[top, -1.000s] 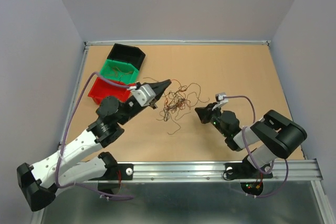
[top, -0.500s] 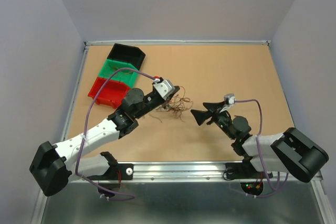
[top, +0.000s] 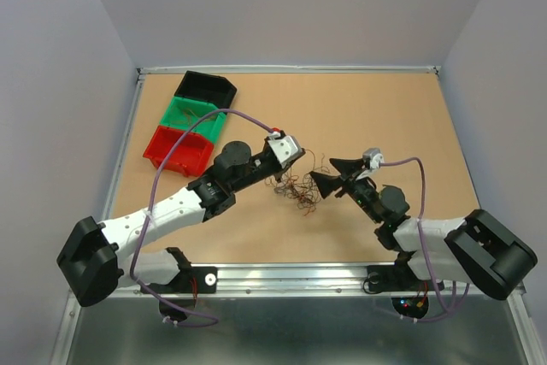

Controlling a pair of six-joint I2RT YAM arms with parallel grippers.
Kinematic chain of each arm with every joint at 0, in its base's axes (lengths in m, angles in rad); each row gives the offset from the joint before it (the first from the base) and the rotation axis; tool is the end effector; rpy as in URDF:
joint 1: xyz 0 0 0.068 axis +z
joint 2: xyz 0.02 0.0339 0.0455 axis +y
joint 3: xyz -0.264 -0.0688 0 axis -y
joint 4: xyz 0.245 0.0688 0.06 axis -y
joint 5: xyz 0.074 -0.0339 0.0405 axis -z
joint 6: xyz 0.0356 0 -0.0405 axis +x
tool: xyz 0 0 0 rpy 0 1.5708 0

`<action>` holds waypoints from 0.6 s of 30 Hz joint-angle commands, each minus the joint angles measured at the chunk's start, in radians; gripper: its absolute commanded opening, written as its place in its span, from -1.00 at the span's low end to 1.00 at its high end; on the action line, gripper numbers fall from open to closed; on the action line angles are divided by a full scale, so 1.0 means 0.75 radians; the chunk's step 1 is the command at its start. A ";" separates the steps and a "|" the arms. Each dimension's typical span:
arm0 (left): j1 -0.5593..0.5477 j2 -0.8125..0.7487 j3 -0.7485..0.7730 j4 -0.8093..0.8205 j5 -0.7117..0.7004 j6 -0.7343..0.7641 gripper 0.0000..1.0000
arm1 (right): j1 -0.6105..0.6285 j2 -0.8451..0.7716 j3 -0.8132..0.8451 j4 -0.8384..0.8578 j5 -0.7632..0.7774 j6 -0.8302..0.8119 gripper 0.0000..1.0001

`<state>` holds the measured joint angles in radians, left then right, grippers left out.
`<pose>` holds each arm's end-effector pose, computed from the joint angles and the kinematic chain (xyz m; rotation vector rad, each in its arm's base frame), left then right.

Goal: Untangle the cables

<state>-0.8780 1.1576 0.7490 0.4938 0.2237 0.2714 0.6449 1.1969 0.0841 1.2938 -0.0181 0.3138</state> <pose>0.1670 -0.2136 0.3222 0.9767 1.1680 -0.6536 0.1543 0.1168 0.1858 -0.2524 1.4159 0.8072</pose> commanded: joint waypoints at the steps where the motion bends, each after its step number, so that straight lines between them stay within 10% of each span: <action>1: -0.005 -0.009 0.071 0.051 -0.012 -0.008 -1.00 | 0.022 0.102 0.182 0.132 -0.019 -0.124 0.71; 18: -0.005 -0.209 0.022 0.072 -0.104 -0.041 -1.00 | 0.126 0.717 0.473 0.253 0.073 -0.108 0.39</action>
<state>-0.8780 1.1011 0.7551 0.4625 0.1959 0.2584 0.7315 1.6627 0.3927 1.2961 -0.0021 0.2298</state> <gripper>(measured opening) 0.025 0.697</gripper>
